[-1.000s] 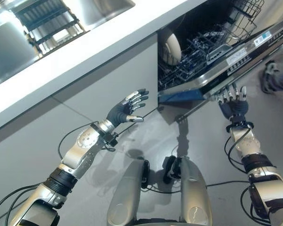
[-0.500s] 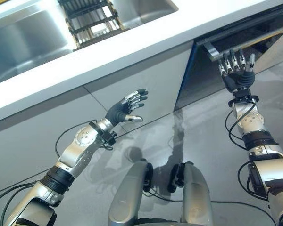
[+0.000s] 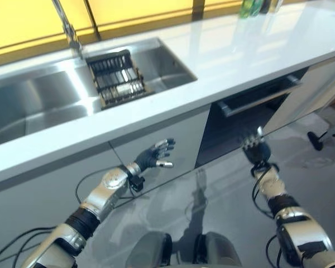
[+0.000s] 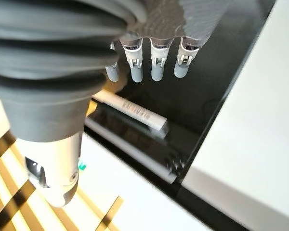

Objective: Pick up plates and place into dishwasher.

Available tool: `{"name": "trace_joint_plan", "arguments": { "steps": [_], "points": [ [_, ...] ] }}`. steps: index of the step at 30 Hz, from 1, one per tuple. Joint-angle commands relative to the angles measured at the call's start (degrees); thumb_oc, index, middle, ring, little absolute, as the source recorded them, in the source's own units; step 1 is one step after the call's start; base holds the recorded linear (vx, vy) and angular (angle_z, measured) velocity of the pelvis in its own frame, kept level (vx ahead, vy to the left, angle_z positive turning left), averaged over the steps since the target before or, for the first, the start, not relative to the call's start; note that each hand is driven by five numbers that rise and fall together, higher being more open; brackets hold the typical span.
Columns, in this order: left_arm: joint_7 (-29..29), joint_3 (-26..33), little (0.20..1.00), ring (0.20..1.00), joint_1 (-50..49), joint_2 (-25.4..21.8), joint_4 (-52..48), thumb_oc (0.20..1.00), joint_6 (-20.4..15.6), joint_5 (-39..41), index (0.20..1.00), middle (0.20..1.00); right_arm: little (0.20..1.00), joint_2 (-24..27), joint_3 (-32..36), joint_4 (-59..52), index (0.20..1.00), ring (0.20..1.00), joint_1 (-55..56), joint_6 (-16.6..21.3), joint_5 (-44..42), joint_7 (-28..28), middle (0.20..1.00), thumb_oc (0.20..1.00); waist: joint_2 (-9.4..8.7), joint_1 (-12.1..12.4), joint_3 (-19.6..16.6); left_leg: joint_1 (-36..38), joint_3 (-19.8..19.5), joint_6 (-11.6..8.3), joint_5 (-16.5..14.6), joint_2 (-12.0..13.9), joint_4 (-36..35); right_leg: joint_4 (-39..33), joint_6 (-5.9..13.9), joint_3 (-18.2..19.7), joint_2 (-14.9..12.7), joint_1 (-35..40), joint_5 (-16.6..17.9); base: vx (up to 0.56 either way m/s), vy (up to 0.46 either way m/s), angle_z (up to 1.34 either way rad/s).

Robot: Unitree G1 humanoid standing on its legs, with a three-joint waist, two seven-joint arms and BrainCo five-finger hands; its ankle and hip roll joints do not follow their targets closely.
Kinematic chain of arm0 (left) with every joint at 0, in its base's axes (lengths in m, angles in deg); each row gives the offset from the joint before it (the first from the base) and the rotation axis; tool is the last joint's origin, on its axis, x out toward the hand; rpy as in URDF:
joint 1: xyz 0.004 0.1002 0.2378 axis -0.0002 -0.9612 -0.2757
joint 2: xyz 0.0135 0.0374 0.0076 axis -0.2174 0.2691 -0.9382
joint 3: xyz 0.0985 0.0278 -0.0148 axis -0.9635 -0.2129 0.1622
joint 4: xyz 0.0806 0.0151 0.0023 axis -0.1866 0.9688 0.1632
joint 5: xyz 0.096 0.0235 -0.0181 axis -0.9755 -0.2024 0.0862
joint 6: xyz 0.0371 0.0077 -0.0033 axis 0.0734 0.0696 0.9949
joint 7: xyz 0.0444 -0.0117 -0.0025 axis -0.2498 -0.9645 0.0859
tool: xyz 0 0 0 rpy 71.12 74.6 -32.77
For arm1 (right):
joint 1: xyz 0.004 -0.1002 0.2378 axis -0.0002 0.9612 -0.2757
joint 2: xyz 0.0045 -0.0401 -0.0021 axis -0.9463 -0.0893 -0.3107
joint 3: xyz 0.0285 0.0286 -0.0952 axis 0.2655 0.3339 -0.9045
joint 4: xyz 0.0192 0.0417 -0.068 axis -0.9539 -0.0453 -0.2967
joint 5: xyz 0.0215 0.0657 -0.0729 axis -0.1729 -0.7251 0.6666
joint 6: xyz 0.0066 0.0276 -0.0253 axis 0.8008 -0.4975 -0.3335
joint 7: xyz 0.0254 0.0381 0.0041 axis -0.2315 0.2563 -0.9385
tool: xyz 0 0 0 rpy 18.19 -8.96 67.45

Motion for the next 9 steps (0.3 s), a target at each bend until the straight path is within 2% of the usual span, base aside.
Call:
{"name": "trace_joint_plan", "arguments": {
  "steps": [1,3,4,6,9],
  "points": [
    [0.3,-0.9,1.0,1.0,-6.5,4.9,3.8,1.0,-1.7,-3.3,1.0,1.0,1.0,-3.3,-3.1,-2.4,1.0,1.0,6.9,0.7,5.2,0.5,1.0,1.0,0.04,-0.7,-3.3,4.7,0.4,-1.4,5.4,2.3,-11.9,-14.7,1.49,4.4,2.7,7.0,8.1,0.07,0.028,-0.14],
    [0.4,0.3,1.0,1.0,-8.9,7.4,9.2,1.0,-2.5,-3.4,1.0,1.0,1.0,-5.7,-5.1,-2.6,1.0,1.0,11.4,-0.9,7.3,-0.1,1.0,1.0,0.0,-1.3,-4.6,6.7,0.5,-1.85,7.5,2.6,-16.2,-18.7,2.16,5.0,3.0,8.5,10.4,0.04,0.029,-0.1],
    [0.3,0.8,1.0,1.0,-9.4,8.2,10.8,1.0,-2.1,-3.2,1.0,1.0,1.0,-6.3,-5.5,-2.5,1.0,1.0,12.3,-2.8,7.7,-0.1,1.0,1.0,0.01,-1.4,-5.0,7.3,0.6,-2.02,8.2,2.8,-17.4,-19.7,2.34,5.1,3.1,8.9,11.0,0.05,0.031,-0.09],
    [-0.7,3.2,1.0,1.0,-10.0,11.9,19.5,1.0,-4.6,-3.9,1.0,1.0,1.0,-8.2,-7.1,-1.9,1.0,1.0,14.7,-4.9,9.2,-1.0,1.0,1.0,-0.13,-2.2,-6.5,8.9,1.2,-2.38,9.8,3.0,-21.6,-23.6,2.91,5.7,3.4,9.8,13.0,0.06,0.026,-0.03],
    [0.6,6.1,1.0,1.0,-9.8,15.4,28.0,1.0,-4.4,-3.9,1.0,1.0,1.0,-10.0,-9.1,-1.2,1.0,1.0,17.4,-9.8,14.7,-1.9,1.0,1.0,-0.15,-3.1,-8.3,10.4,2.0,-2.82,11.6,3.2,-26.2,-28.0,3.35,5.8,3.9,10.9,14.8,0.03,0.026,-0.17]
  ]
}}
